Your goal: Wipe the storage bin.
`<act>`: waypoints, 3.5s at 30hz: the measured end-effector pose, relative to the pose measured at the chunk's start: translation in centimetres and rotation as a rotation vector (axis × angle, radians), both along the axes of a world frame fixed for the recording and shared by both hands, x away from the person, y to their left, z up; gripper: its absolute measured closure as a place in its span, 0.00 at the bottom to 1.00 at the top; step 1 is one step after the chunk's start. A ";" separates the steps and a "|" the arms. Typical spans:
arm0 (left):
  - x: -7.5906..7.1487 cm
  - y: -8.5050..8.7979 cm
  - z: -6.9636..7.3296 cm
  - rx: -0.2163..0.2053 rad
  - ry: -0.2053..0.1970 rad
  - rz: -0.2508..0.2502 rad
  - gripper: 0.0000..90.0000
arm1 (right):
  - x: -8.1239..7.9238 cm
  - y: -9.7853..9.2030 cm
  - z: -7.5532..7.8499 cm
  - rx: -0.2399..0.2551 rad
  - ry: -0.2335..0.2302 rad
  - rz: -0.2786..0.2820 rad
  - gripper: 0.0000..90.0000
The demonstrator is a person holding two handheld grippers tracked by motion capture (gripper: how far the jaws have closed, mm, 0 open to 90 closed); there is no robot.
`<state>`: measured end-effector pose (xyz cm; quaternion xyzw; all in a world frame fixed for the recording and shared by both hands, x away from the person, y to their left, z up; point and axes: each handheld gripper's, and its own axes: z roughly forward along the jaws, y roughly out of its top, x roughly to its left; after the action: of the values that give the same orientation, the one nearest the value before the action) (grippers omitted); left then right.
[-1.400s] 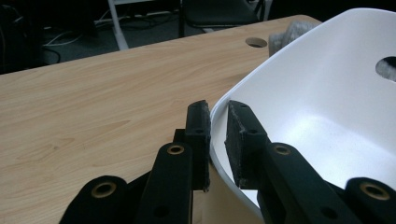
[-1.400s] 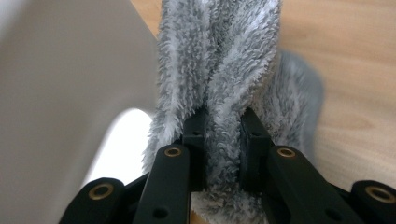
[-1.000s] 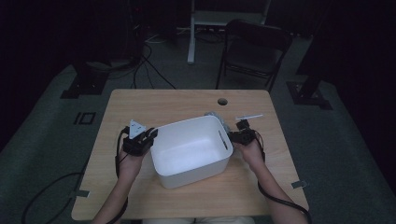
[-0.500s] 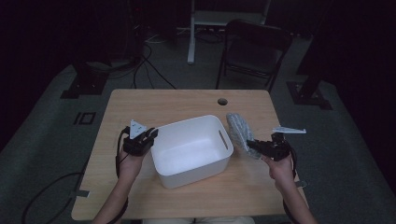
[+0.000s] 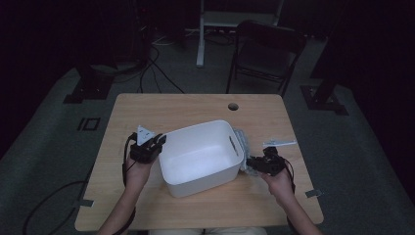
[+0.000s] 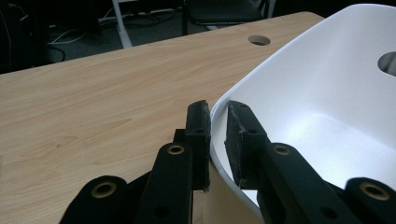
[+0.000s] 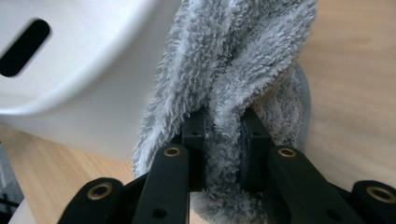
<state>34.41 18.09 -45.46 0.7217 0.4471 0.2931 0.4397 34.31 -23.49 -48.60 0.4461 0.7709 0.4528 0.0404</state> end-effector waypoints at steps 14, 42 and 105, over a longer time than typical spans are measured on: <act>0.3 0.0 0.0 0.003 0.004 -0.018 0.89 | 3.3 0.8 -0.4 -0.012 0.025 -0.008 0.85; 0.3 0.2 -0.1 -0.021 0.003 -0.015 0.88 | 9.5 3.6 -3.0 -0.058 0.081 -0.039 0.86; 1.0 1.6 0.2 -0.090 0.072 -0.366 0.96 | 5.5 -4.1 0.5 0.075 -0.023 -0.144 0.84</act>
<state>35.44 19.68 -45.27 0.7805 0.3366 0.1620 0.5012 39.80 -27.57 -48.13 0.4964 0.7189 0.4823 0.0650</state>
